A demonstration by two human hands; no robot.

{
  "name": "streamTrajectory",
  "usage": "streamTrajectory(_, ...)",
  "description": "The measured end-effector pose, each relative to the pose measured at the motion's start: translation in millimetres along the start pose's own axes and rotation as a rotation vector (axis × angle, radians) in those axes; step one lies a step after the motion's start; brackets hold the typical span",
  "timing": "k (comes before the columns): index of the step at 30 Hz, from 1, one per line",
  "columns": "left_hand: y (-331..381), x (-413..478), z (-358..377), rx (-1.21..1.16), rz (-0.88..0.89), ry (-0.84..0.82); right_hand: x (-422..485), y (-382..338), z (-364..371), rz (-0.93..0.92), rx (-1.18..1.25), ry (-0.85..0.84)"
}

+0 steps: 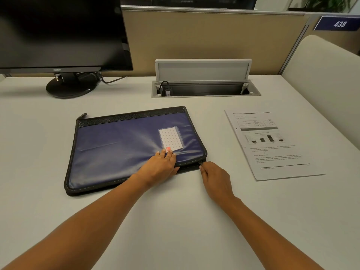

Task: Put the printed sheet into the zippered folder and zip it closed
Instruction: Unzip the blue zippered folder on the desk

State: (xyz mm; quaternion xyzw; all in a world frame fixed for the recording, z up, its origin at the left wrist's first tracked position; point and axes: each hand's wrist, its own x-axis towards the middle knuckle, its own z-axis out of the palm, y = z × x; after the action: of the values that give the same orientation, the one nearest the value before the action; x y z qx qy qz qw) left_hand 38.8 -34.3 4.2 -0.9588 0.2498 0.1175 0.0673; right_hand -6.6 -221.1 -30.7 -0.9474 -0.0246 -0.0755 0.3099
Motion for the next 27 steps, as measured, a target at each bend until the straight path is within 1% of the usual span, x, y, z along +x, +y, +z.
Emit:
streamTrajectory(5, 6.4, 3.5, -6.4, 0.025, -0.025, 0.051, 1.6, 2.7, -4.1, -0.053, -0.045, 0.034)
streamTrajectory(9, 7.8, 4.9, -3.5, 0.066, 0.002, 0.055, 7.8, 8.8, -12.9, -0.084, -0.091, 0.011)
streamTrajectory(16, 2.5, 4.4, -1.8, 0.094, 0.07, 0.099, 30.4, 11.7, -20.3, -0.001, -0.101, -0.015)
streamTrajectory(21, 1.0, 3.7, -1.3, 0.09, 0.107, 0.101, 57.6, 8.9, -23.8, 0.039, -0.12, -0.074)
streamTrajectory(24, 0.6, 3.7, -0.7, 0.082, 0.11, 0.099, 67.3, 7.0, -22.0, 0.058, -0.105, -0.092)
streamTrajectory(27, 0.9, 4.1, -0.5, 0.088, 0.102, 0.107, 64.3, 8.4, -20.5, 0.057, -0.094, -0.076)
